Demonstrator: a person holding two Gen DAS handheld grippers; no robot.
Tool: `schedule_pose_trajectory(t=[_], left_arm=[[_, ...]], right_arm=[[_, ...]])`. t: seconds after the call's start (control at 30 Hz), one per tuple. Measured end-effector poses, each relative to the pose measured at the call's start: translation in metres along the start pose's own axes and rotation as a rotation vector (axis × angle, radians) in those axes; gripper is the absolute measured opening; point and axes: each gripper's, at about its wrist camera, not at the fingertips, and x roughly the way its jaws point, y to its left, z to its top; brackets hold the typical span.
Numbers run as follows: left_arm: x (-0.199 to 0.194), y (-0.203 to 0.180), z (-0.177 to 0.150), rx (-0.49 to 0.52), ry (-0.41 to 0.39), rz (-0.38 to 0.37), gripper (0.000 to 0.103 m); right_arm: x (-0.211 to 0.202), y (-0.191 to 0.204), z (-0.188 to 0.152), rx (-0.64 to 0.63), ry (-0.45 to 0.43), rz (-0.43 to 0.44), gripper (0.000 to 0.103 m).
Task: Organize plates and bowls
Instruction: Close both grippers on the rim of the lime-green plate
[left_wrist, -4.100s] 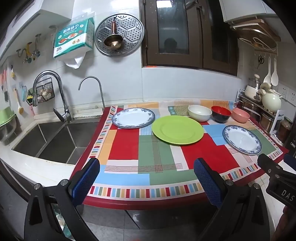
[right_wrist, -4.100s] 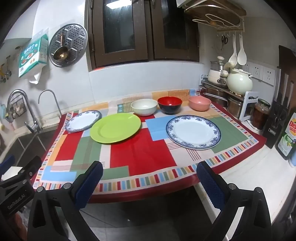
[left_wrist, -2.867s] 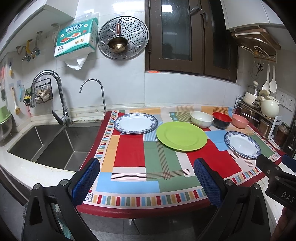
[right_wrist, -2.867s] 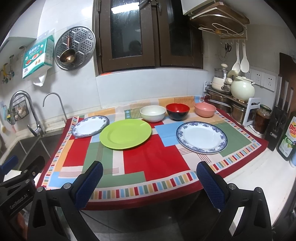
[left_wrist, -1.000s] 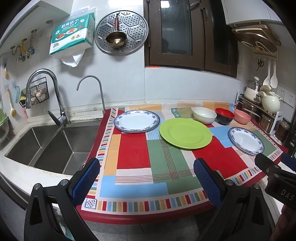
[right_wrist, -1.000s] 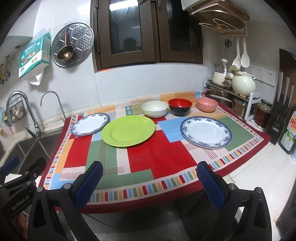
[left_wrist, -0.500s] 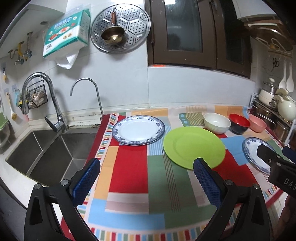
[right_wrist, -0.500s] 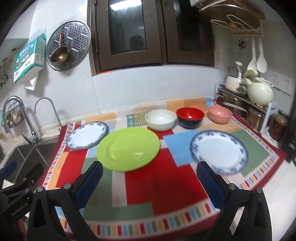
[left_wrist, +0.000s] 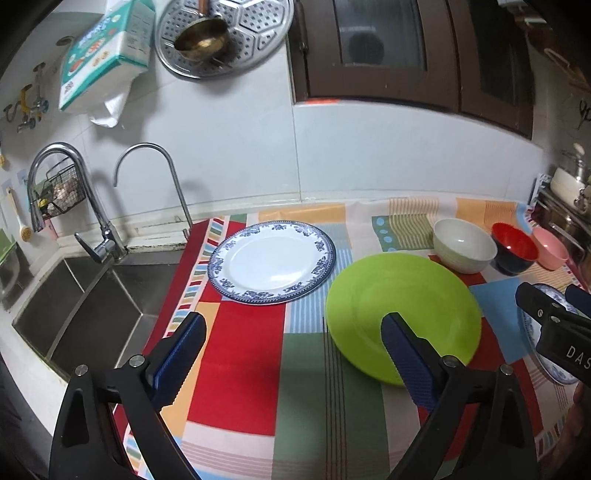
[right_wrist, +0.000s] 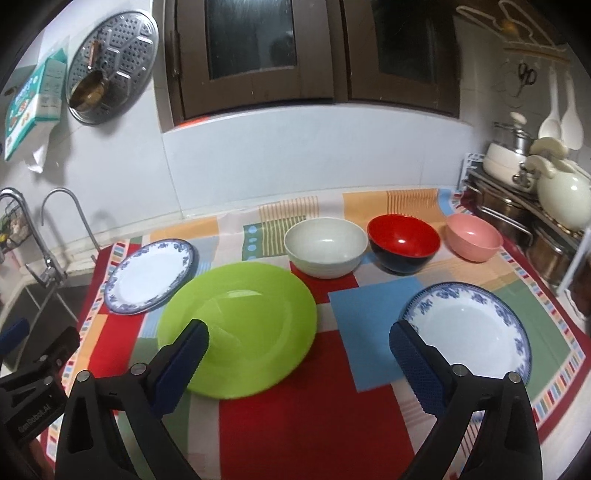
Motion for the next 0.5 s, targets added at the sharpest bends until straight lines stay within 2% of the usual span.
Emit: schedule_pose_trajectory(t=[0.23, 0.5], left_arm=[[0.045, -0.015, 0.012, 0.022, 0.069, 0.008, 0.092], [0.097, -0.026, 0.007, 0.034, 0.186, -0.005, 0.084]], right_arm=[[0.051, -0.005, 0.016, -0.018, 0.068, 0.024, 0.094], [0.108, -0.007, 0.014, -0.041, 0.167, 0.041, 0.084]])
